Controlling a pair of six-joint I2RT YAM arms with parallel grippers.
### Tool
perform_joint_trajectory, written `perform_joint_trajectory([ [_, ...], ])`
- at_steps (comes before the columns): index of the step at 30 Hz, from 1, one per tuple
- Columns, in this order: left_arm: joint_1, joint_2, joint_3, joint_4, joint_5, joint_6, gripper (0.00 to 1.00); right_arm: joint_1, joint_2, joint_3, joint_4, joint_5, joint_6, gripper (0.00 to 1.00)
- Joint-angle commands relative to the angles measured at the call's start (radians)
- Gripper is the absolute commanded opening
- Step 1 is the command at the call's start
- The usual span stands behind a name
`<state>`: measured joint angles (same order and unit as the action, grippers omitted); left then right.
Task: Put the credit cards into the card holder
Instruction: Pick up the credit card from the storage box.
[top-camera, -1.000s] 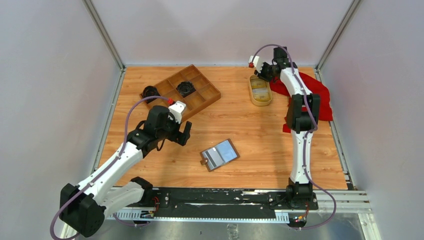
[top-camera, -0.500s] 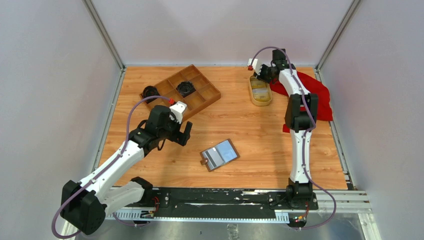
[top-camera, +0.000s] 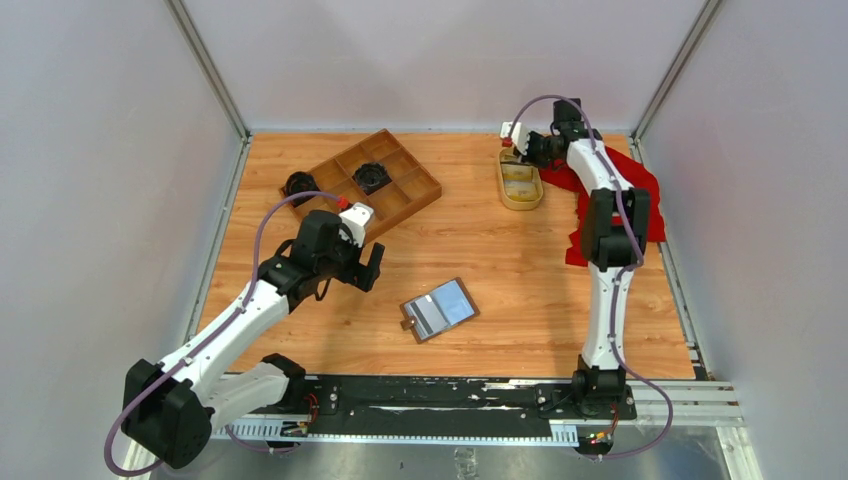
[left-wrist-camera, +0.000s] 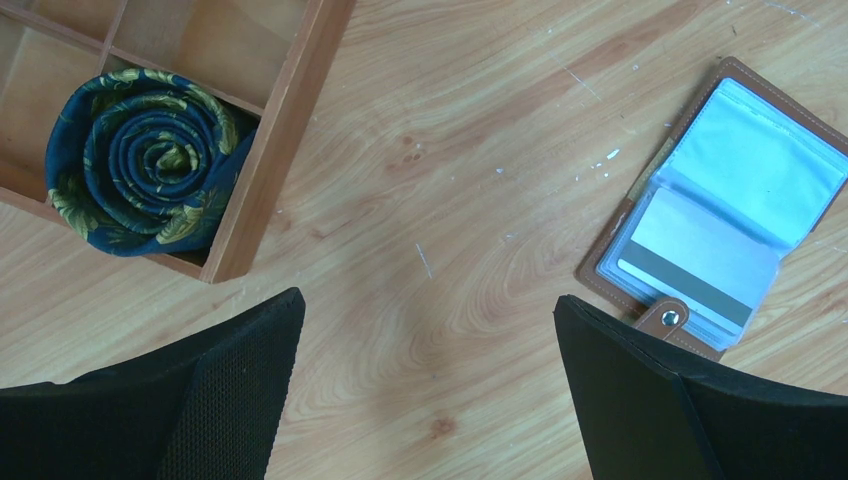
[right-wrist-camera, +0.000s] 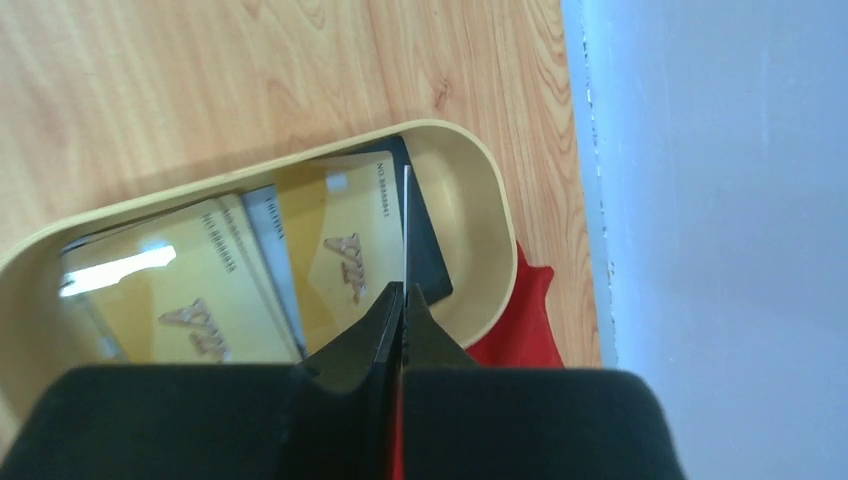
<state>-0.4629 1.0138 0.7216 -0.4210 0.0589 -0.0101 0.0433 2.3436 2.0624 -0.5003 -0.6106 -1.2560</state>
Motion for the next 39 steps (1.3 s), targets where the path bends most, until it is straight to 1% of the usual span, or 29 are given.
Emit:
perform_joint_trajectory([
  [1, 0.010, -0.004, -0.002, -0.006, 0.008, 0.009, 1.00, -0.024, -0.170, -0.094, -0.016, -0.064, -0.043, 0.00],
  [7, 0.010, -0.026, 0.005, -0.009, 0.025, 0.009, 1.00, -0.036, -0.312, -0.218, -0.018, -0.093, -0.028, 0.00],
  [9, 0.011, -0.044, 0.008, -0.006, 0.048, 0.009, 1.00, -0.036, -0.386, -0.284, -0.023, -0.137, -0.022, 0.00],
  [11, 0.010, -0.073, 0.006, 0.010, 0.094, 0.009, 1.00, -0.036, -0.488, -0.383, -0.040, -0.220, -0.048, 0.00],
  [12, 0.010, -0.093, 0.002, 0.021, 0.127, 0.009, 1.00, -0.035, -0.568, -0.440, -0.064, -0.277, -0.089, 0.00],
  [13, 0.010, -0.116, -0.004, 0.038, 0.175, 0.019, 1.00, -0.035, -0.612, -0.507, -0.091, -0.332, -0.152, 0.00],
  [14, 0.010, -0.145, -0.018, 0.065, 0.233, 0.032, 1.00, -0.036, -0.705, -0.571, -0.112, -0.383, -0.210, 0.00],
  [16, 0.009, -0.220, -0.059, 0.149, 0.343, 0.029, 1.00, -0.036, -0.842, -0.707, -0.137, -0.456, -0.316, 0.00],
  [17, 0.006, -0.268, -0.087, 0.204, 0.395, 0.023, 0.99, -0.031, -0.897, -0.751, -0.179, -0.475, -0.380, 0.00],
  [19, -0.013, -0.365, -0.149, 0.345, 0.462, 0.004, 0.99, -0.014, -0.965, -0.778, -0.372, -0.499, -0.563, 0.00],
  [21, -0.053, -0.446, -0.193, 0.407, 0.491, 0.004, 0.99, -0.002, -1.036, -0.826, -0.554, -0.535, -0.794, 0.00],
  [23, -0.124, -0.495, -0.208, 0.409, 0.470, 0.033, 0.99, 0.002, -1.107, -0.874, -0.719, -0.597, -0.993, 0.00],
  [24, -0.159, -0.508, -0.214, 0.410, 0.454, 0.044, 0.99, 0.003, -1.133, -0.887, -0.822, -0.631, -1.064, 0.00],
  [25, -0.202, -0.518, -0.216, 0.410, 0.441, 0.056, 0.99, 0.004, -1.156, -0.893, -0.879, -0.662, -1.143, 0.00],
  [26, -0.246, -0.526, -0.220, 0.409, 0.418, 0.074, 0.99, 0.007, -1.180, -0.905, -0.976, -0.683, -1.219, 0.00],
  [28, -0.353, -0.544, -0.223, 0.410, 0.346, 0.114, 0.99, 0.014, -1.222, -0.915, -1.091, -0.724, -1.344, 0.00],
  [31, -0.485, -0.532, -0.218, 0.412, 0.239, 0.176, 0.98, 0.034, -1.289, -0.935, -1.104, -0.772, -1.291, 0.00],
  [34, -0.593, -0.484, -0.223, 0.440, 0.135, 0.216, 0.98, 0.042, -1.322, -0.954, -1.106, -0.829, -1.244, 0.00],
  [39, -0.684, -0.381, -0.242, 0.577, 0.037, 0.245, 0.97, 0.062, -1.344, -0.981, -1.106, -0.845, -1.207, 0.00],
])
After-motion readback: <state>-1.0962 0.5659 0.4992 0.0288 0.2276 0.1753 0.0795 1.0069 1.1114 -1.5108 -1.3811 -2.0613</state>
